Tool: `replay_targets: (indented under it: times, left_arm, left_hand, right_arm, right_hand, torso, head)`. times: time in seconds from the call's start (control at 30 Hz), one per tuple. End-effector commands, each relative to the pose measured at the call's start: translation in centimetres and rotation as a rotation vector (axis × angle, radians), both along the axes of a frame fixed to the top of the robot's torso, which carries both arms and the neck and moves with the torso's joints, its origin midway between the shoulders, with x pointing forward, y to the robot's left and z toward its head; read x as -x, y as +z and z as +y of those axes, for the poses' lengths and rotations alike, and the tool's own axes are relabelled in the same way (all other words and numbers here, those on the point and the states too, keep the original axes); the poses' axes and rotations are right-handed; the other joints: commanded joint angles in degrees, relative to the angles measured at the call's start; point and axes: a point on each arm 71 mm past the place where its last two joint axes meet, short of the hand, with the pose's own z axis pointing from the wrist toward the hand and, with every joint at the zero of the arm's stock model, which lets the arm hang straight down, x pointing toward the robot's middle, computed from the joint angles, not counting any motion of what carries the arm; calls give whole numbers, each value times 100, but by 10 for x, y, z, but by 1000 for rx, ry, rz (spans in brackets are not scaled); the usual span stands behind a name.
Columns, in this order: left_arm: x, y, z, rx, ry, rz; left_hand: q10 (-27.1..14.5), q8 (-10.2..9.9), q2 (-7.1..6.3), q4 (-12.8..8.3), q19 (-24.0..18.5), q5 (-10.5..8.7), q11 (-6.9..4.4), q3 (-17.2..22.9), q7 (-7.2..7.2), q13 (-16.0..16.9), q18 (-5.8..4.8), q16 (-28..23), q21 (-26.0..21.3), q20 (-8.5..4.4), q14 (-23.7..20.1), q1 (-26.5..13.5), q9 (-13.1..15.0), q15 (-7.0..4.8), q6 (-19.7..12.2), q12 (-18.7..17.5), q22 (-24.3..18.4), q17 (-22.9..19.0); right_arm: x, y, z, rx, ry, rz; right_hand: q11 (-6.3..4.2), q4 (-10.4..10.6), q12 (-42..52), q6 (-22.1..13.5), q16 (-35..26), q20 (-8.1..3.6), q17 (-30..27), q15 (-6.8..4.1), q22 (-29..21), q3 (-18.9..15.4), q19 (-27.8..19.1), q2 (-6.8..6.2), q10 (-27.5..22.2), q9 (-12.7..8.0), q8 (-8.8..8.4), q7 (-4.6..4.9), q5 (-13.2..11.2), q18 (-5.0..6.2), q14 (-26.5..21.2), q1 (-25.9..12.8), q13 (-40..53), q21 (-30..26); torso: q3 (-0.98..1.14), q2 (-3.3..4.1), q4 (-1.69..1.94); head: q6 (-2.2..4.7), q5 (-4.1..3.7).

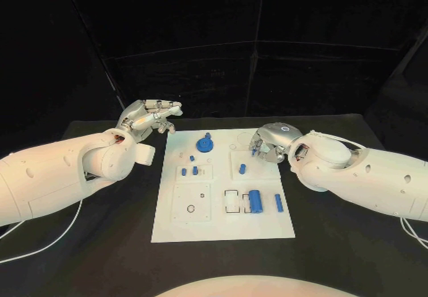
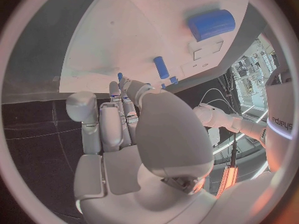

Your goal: Assemble the parts on the task board

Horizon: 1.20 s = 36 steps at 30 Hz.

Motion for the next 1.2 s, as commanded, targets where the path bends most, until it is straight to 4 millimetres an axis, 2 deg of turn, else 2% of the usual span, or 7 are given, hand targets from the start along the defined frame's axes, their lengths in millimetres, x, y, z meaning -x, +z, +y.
replay_targets:
  times: [0.03,0.3,0.47,0.73,0.9,1.0,1.2]
  left_arm:
    - [0,1,1,-2,3,-11]
    - [-1,1,7,-6,15,-14]
    - [-2,2,7,-6,17,-17]
    - [-3,2,2,-2,8,-18]
    - [-2,2,0,0,3,-19]
    - [-2,2,1,0,5,-20]
    - [-2,2,-1,1,1,-20]
  left_hand:
    - [-45,23,19,-15,2,-25,5,-17,9,-1,67,10,-28,12,-19,48,-4,-1,-46,32,-5,-9]
    - [-65,23,7,-1,12,-26,17,-53,20,-1,64,4,-41,16,-25,23,-4,7,-65,42,-16,-38]
    - [-65,23,7,-1,12,-26,17,-53,20,-1,64,4,-41,16,-25,23,-4,7,-65,42,-16,-38]
    - [-73,24,-1,6,16,-26,20,-72,23,0,63,5,-48,19,-25,11,-4,11,-73,49,-21,-42]
    - [-76,24,-2,8,17,-25,21,-76,24,0,63,6,-49,19,-25,8,-4,11,-75,50,-22,-42]
    - [-77,24,-2,8,17,-25,21,-78,24,0,63,7,-50,20,-25,8,-4,12,-76,51,-23,-42]
    - [-77,24,-2,8,17,-25,21,-78,24,0,63,7,-50,20,-25,8,-4,12,-76,51,-23,-42]
  right_arm:
    - [5,9,0,-44,-2,-50]
    - [32,29,25,-138,83,-83]
    - [45,35,48,-176,144,-85]
    - [55,30,91,-198,243,-44]
    - [65,11,109,-196,287,18]
    - [70,1,116,-196,304,49]
    - [70,-12,126,-169,320,93]
  right_hand:
    - [-3,4,-24,42,15,-9,8,-56,23,37,41,-11,41,10,4,-5,-23,-69,245,-55,-6,27]
    - [-13,-57,-38,76,51,-19,40,-66,193,95,98,-33,84,10,-7,-11,77,-96,255,-65,-2,139]
    - [-13,-63,-40,81,52,-20,37,-66,214,101,105,-36,89,10,-9,-11,85,-99,255,-72,-1,154]
    - [-11,-63,-47,85,42,-20,19,-66,233,106,111,-37,92,9,-13,-9,81,-103,252,-90,-2,168]
    - [-10,-63,-52,85,39,-21,13,-65,249,108,115,-36,91,8,-17,-8,74,-105,252,-103,-2,179]
    - [-10,-64,-53,84,39,-21,12,-65,252,109,116,-36,91,8,-18,-8,75,-106,251,-104,-2,181]
    - [-8,-80,-65,76,31,-22,-3,-64,280,117,125,-38,85,5,-30,-6,78,-110,249,-109,-4,201]
  torso:
    - [-5,3,8]
    - [6,13,-9]
    - [-8,11,18]
    - [1,21,-2]
    - [-20,13,5]
    - [0,14,-13]
    - [-8,11,17]
  head:
    - [7,-15]
    - [5,34]
    - [1,59]
    - [-52,302]
    - [-95,403]
    - [-140,499]
    - [-186,585]
